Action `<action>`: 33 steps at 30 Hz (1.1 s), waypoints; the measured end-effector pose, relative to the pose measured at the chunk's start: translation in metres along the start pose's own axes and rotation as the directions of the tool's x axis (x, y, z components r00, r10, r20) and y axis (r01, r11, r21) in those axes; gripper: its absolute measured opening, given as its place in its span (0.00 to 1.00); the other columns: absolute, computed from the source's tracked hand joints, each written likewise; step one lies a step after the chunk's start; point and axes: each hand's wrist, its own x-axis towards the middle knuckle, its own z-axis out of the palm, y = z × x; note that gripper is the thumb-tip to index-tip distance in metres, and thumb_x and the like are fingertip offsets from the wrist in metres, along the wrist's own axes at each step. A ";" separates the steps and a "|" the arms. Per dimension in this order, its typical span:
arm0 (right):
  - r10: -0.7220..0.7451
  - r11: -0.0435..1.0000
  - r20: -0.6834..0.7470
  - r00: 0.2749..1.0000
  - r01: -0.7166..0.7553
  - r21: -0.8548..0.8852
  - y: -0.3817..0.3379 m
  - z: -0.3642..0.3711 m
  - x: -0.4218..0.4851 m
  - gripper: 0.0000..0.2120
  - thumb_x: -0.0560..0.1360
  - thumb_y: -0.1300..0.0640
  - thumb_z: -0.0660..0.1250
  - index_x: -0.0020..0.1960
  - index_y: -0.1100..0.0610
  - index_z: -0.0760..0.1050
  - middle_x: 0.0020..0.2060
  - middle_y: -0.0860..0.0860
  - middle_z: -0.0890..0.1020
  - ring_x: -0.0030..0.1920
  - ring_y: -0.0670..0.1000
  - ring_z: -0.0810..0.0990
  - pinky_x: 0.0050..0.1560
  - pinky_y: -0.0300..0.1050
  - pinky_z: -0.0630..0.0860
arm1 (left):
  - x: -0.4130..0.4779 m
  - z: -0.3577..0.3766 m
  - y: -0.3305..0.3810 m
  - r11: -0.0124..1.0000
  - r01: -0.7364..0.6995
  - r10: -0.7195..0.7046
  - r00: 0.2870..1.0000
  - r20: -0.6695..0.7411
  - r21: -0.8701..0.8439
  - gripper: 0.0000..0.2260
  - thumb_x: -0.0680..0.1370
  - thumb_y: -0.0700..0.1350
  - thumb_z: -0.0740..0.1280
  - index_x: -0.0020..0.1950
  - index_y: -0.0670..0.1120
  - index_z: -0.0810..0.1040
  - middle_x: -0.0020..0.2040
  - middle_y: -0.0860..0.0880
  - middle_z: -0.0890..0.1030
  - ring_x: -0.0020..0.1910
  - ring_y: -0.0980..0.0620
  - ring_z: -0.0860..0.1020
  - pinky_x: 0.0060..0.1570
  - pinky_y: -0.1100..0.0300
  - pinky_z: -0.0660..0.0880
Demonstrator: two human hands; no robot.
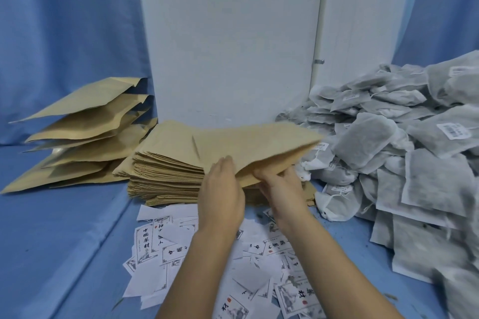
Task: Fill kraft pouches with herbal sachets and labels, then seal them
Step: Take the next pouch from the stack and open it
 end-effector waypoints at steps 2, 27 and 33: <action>-0.158 0.966 0.123 0.980 0.179 -0.185 -0.002 0.010 -0.005 0.09 0.72 0.70 0.63 0.47 0.58 0.75 0.38 0.51 0.82 0.41 0.50 0.80 0.42 0.43 0.77 | -0.002 0.003 0.012 0.970 0.029 -0.028 1.000 0.007 -0.242 0.12 0.82 0.42 0.55 0.61 0.43 0.74 0.56 0.45 0.79 0.55 0.45 0.76 0.51 0.56 0.68; -0.384 0.284 0.332 0.861 0.453 -0.845 0.005 0.000 -0.009 0.32 0.68 0.70 0.58 0.68 0.47 0.73 0.69 0.46 0.73 0.67 0.50 0.71 0.60 0.42 0.68 | 0.005 0.008 0.005 0.082 0.473 -0.612 0.718 0.331 -0.877 0.16 0.74 0.31 0.52 0.43 0.44 0.78 0.44 0.42 0.82 0.44 0.40 0.80 0.26 0.59 0.78; -0.310 0.190 0.306 0.900 0.374 -0.908 0.000 -0.007 0.001 0.27 0.74 0.65 0.57 0.68 0.42 0.72 0.64 0.45 0.78 0.59 0.54 0.76 0.52 0.44 0.71 | 0.004 0.012 0.006 0.068 0.488 -0.541 0.751 0.379 -0.870 0.15 0.75 0.29 0.54 0.54 0.38 0.78 0.48 0.40 0.82 0.46 0.40 0.81 0.29 0.58 0.79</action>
